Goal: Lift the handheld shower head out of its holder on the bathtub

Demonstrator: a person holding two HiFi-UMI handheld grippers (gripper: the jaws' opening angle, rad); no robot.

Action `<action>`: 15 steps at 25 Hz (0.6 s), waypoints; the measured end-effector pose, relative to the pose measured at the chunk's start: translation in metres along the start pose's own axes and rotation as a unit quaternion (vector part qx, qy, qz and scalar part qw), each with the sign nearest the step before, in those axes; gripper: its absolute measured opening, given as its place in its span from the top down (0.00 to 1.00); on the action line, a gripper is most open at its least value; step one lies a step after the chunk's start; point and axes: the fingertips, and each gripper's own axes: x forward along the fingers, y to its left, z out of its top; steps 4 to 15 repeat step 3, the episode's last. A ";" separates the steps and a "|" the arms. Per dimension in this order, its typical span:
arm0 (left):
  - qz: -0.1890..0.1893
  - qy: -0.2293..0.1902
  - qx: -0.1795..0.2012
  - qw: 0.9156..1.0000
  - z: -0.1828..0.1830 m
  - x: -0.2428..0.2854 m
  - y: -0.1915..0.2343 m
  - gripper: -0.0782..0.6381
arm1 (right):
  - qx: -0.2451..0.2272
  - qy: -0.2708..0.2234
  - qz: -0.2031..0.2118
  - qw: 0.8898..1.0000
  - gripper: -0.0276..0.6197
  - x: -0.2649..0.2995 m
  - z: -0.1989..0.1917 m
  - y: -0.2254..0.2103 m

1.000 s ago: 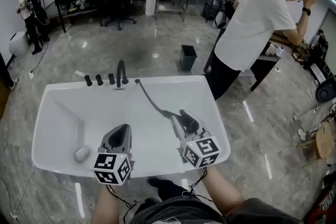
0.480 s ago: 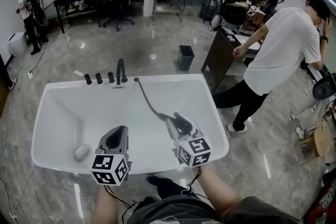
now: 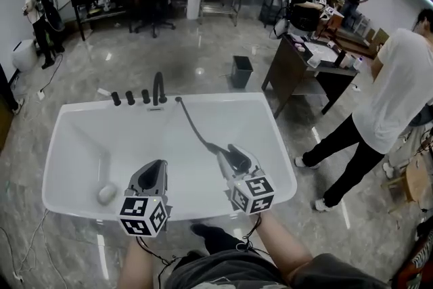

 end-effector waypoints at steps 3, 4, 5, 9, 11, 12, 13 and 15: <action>-0.001 0.001 0.002 1.000 0.000 -0.002 -0.001 0.86 | 0.000 0.002 0.000 1.000 0.75 -0.003 -0.002 0.001; -0.001 0.001 0.002 1.000 0.000 -0.002 -0.001 0.86 | 0.000 0.002 0.000 1.000 0.75 -0.003 -0.002 0.001; -0.001 0.001 0.002 1.000 0.000 -0.002 -0.001 0.86 | 0.000 0.002 0.000 1.000 0.75 -0.003 -0.002 0.001; -0.001 0.001 0.002 1.000 0.000 -0.002 -0.001 0.86 | 0.000 0.002 0.000 1.000 0.75 -0.003 -0.002 0.001; -0.001 0.001 0.002 1.000 0.000 -0.002 -0.001 0.86 | 0.000 0.002 0.000 1.000 0.75 -0.003 -0.002 0.001; -0.001 0.001 0.002 1.000 0.000 -0.002 -0.001 0.86 | 0.000 0.002 0.000 1.000 0.75 -0.003 -0.002 0.001; -0.001 0.001 0.002 1.000 0.000 -0.002 -0.001 0.86 | 0.000 0.002 0.000 1.000 0.75 -0.003 -0.002 0.001; -0.001 0.001 0.002 1.000 0.000 -0.002 -0.001 0.86 | 0.000 0.002 0.000 1.000 0.75 -0.003 -0.002 0.001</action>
